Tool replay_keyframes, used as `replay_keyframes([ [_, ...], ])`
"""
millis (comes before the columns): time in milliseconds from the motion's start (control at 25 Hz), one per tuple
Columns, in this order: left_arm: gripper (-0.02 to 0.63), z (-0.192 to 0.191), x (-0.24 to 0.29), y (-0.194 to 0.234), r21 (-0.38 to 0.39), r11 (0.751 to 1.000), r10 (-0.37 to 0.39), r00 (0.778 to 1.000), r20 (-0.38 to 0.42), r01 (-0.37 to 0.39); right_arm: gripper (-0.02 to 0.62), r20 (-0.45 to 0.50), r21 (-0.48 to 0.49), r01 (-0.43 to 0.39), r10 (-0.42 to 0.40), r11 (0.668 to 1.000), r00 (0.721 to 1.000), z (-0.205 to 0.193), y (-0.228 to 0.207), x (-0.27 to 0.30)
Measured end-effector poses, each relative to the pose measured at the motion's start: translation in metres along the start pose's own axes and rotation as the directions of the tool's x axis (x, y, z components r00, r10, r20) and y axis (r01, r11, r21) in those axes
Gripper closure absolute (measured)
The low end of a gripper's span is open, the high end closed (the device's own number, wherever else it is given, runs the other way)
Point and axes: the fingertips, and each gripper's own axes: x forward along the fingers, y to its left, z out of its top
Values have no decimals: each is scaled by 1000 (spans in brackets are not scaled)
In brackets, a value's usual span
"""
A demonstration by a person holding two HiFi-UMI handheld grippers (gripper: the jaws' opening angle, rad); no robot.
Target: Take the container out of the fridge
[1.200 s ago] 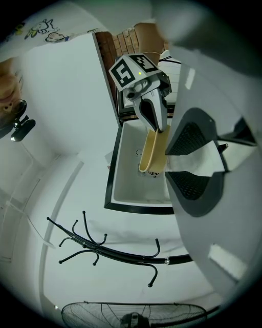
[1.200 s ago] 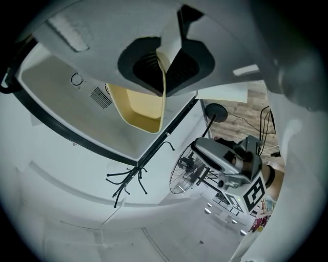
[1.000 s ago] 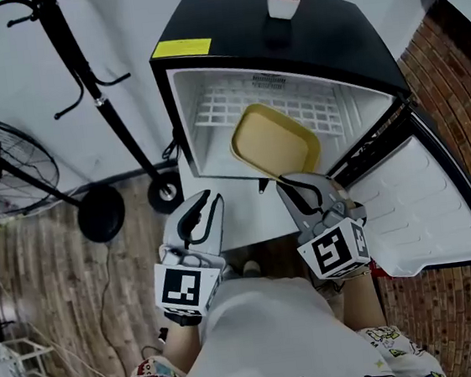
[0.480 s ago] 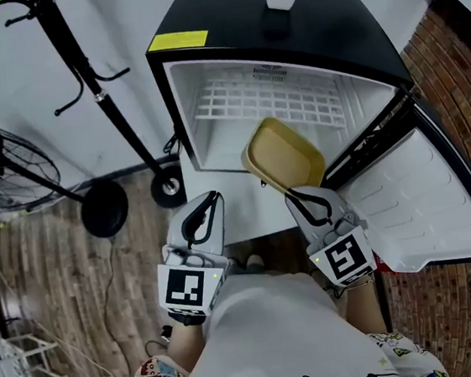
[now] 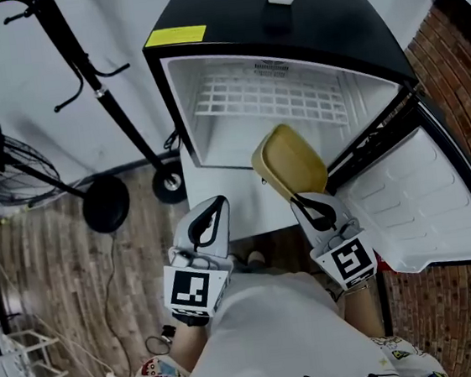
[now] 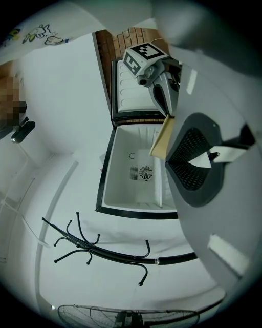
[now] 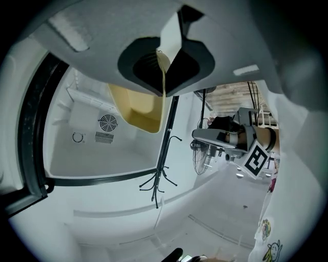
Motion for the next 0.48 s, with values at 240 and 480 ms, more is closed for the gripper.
replay_keyframes([
  [240,594,-10,2,-1,5,1000,-7,1000,-4,7,575,33,82,-2,-1,997,999,-10,2,-1],
  [480,594,-22,4,-2,-16,1000,-9,999,-49,8,577,39,118,-1,-4,993,999,-16,4,2],
])
